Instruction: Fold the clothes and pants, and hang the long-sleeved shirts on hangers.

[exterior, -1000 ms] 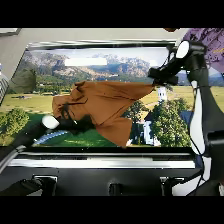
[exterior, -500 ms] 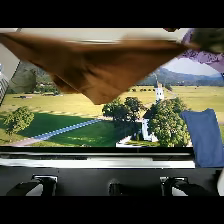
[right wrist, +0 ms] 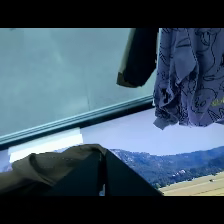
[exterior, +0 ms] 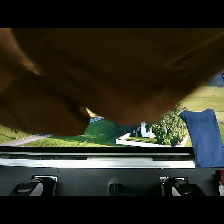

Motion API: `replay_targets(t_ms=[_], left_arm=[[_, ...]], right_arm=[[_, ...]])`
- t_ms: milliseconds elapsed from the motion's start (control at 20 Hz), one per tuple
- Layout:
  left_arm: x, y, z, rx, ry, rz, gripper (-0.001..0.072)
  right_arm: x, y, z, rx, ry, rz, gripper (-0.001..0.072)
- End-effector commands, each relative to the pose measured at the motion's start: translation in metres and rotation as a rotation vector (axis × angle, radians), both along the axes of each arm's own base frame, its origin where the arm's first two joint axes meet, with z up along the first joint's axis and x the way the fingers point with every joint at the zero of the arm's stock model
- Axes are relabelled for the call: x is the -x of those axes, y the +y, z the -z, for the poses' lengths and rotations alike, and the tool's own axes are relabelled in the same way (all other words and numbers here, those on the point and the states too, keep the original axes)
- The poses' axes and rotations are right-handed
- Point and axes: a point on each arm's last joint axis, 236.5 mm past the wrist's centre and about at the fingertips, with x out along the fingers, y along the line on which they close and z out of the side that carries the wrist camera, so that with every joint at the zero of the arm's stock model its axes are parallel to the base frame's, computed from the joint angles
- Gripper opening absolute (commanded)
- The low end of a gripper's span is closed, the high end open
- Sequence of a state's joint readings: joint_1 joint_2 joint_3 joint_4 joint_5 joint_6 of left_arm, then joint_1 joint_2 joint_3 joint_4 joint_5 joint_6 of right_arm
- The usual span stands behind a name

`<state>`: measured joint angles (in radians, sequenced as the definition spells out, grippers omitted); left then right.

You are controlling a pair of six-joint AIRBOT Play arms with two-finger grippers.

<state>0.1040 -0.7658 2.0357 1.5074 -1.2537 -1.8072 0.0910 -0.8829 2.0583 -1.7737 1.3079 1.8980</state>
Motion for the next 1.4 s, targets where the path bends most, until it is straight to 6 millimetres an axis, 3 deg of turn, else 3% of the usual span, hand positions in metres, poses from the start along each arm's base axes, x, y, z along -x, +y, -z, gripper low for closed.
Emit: replay_targets(t_ms=[0,150,300,450,550,650,800,900,1050,1100,1150,1200,1250,1350], left_arm=[[-0.018,0.014,0.013,0.001,0.055,-0.050,0.0018],[-0.097,0.022,0.075,0.017,0.282,-0.047,0.0018],[-0.190,0.027,0.180,0.026,0.575,-0.022,0.0020],[-0.268,0.025,0.305,0.033,0.854,0.041,0.0020],[-0.299,0.026,0.392,0.057,1.027,0.058,0.0020],[-0.314,0.022,0.471,0.097,1.174,0.080,0.0020],[-0.320,0.012,0.550,0.149,1.312,0.111,0.0021],[-0.319,0.010,0.575,0.165,1.355,0.114,0.0021],[-0.324,0.015,0.576,0.165,1.337,0.107,0.0033],[-0.325,0.020,0.570,0.167,1.324,0.098,0.0190],[-0.325,0.026,0.563,0.165,1.314,0.088,0.0415],[-0.322,0.034,0.552,0.167,1.309,0.076,0.0572],[-0.315,0.043,0.540,0.165,1.317,0.067,0.0591],[-0.294,0.067,0.513,0.141,1.332,0.049,0.0588]], right_arm=[[-0.005,0.013,0.001,-0.038,-0.002,-0.050,0.0031],[-0.073,0.031,0.066,-0.110,0.226,-0.075,0.0031],[-0.154,0.046,0.156,-0.115,0.470,-0.087,0.0031],[-0.225,0.055,0.271,-0.113,0.717,-0.073,0.0031],[-0.255,0.065,0.349,-0.134,0.866,-0.084,0.0031],[-0.272,0.075,0.420,-0.181,0.991,-0.078,0.0031],[-0.283,0.089,0.496,-0.289,1.106,-0.046,0.0032],[-0.291,0.103,0.520,-0.344,1.121,-0.073,0.0032],[-0.296,0.110,0.525,-0.378,1.108,-0.090,0.0036],[-0.296,0.112,0.522,-0.384,1.105,-0.095,0.0067],[-0.294,0.112,0.517,-0.377,1.107,-0.100,0.0108],[-0.291,0.111,0.510,-0.357,1.107,-0.118,0.0191],[-0.287,0.111,0.500,-0.320,1.105,-0.149,0.0257],[-0.276,0.101,0.471,-0.225,1.092,-0.214,0.0320]])
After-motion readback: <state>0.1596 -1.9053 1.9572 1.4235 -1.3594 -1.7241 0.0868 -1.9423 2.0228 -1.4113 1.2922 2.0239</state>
